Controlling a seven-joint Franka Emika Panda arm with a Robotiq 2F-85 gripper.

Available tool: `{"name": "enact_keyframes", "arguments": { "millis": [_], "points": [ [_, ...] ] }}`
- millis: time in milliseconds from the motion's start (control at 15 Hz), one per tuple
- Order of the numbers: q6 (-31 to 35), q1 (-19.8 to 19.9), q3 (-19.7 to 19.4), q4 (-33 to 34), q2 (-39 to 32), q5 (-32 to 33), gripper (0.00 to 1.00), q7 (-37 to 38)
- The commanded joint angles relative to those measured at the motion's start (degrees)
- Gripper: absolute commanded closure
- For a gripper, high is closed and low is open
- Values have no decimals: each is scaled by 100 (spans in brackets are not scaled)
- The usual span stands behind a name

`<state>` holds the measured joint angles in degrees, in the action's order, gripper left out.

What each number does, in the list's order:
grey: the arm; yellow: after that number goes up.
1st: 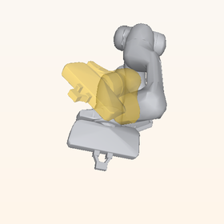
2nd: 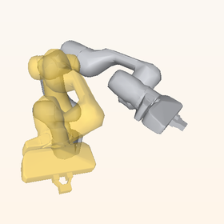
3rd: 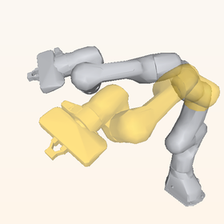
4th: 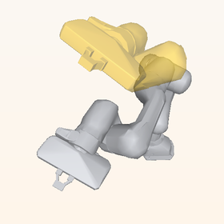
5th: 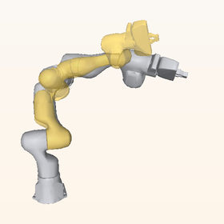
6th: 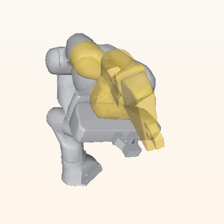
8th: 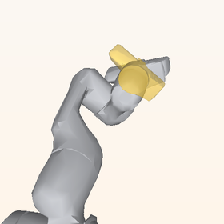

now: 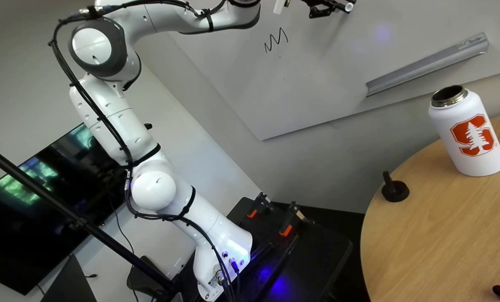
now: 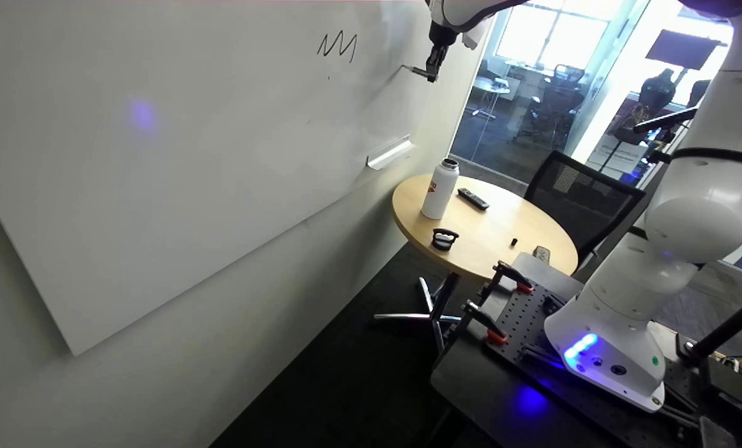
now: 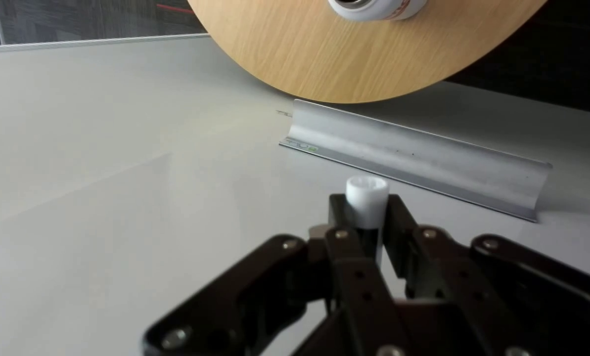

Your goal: Use the marker to write on the board

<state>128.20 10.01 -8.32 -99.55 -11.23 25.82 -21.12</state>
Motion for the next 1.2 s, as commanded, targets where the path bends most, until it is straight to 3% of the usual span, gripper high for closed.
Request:
{"name": "enact_keyframes", "arguments": {
  "millis": [0,1133],
  "points": [
    [-186,-33,-43,369,-65,2,91,31],
    [-337,60,-160,738,-509,-31,91,46]
  ]
}}
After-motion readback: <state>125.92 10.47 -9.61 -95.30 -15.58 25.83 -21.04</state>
